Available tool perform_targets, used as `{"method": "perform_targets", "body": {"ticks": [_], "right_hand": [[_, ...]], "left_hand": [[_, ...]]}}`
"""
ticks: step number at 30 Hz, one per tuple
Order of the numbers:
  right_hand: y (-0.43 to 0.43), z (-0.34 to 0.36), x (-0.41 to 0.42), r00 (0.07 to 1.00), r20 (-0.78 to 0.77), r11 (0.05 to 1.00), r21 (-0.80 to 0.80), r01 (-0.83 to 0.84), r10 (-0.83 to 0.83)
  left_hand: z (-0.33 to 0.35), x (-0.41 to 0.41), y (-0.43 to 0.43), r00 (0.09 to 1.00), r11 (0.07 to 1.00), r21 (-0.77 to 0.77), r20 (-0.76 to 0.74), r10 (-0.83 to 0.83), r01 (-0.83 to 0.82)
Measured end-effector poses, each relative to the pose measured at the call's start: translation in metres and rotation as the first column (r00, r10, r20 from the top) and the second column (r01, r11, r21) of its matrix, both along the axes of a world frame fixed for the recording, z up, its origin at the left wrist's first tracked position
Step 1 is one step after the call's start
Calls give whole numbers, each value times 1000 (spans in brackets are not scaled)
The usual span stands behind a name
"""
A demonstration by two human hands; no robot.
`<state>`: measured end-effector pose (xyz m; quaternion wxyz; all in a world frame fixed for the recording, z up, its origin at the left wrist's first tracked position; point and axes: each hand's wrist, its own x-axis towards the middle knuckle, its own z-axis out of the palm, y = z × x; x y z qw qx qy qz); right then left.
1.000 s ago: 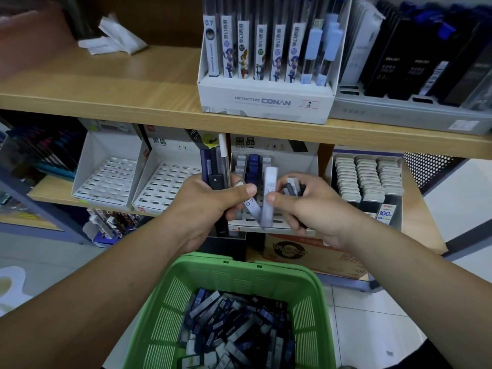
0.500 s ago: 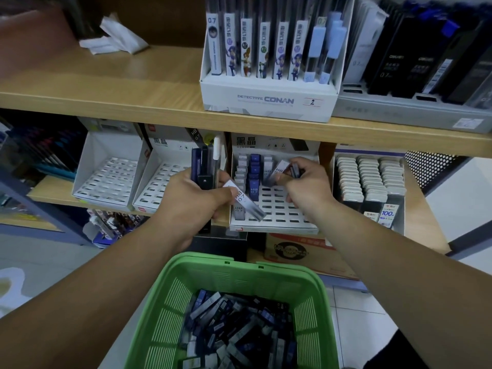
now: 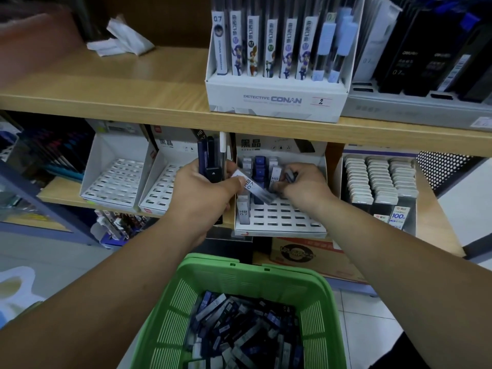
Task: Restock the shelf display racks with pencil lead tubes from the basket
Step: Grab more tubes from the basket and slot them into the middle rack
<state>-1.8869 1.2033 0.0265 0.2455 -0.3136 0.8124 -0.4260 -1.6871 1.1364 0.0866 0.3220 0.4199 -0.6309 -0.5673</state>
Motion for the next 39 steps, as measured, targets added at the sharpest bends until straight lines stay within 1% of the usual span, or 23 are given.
{"method": "perform_targets", "body": {"ticks": [3,6,8,9,11,12,14,16,18,20,21,22,23,24,26,28,29,32,35,37,39], "right_hand": [[3,6,7,998,57,1000,21,5,-6],[9,12,16,997,72,997,70,-21,16],[14,20,18,993,118,997,80,-10,1],[19,24,18,990,141,998,64,9,-18],[30,32,17,987,157,999,-20,38,-34],[37,36,18,987,161,997,-69,17,-6],[49,47,22,975,182,985,-137,-104,128],[55,54,29,954,145,958,-154,-241,263],[55,55,33,948,47,941,-148,-305,315],[52,53,32,957,-38,944,-157,-289,287],[50,52,30,964,-58,950,-166,-264,258],[49,49,27,974,-47,958,-177,-225,220],[49,47,24,985,-5,967,-190,-172,175],[48,44,22,991,53,974,-198,-113,126],[47,38,21,984,172,978,-209,-12,48],[45,31,23,976,215,980,-200,22,22],[43,29,24,975,222,981,-193,32,12],[38,25,22,967,253,976,-203,74,-21],[35,22,21,978,207,982,-185,19,20],[34,21,21,990,129,984,-176,-29,52],[31,21,19,997,35,985,-162,-63,70]], "left_hand": [[1,1,1,1000,1000,-14,14,16,-16],[2,2,1,999,999,-35,46,22,-21],[2,0,1,998,999,-46,54,24,-22],[2,-1,2,998,998,-56,54,22,-19],[0,-4,6,997,995,-100,80,5,3],[0,-6,9,995,993,-120,95,-12,24],[-2,-11,17,993,989,-133,107,-47,61],[-4,-16,21,993,986,-147,100,-62,76],[-3,-21,25,994,982,-164,81,-79,91],[0,-22,28,994,979,-182,73,-78,90],[2,-21,29,995,976,-202,70,-68,81],[3,-18,30,996,972,-226,67,-54,68],[3,-14,32,997,971,-232,63,-40,54],[3,-10,32,997,978,-204,60,-42,53],[-1,-1,36,990,992,-55,80,-113,118],[-6,6,44,971,970,125,98,-220,207],[-9,9,47,964,955,189,92,-251,230],[-14,15,50,959,936,253,78,-273,246],[-17,21,46,948,905,326,66,-310,274],[-20,26,44,932,885,352,82,-354,305],[-24,28,41,927,885,348,96,-362,310]]}}
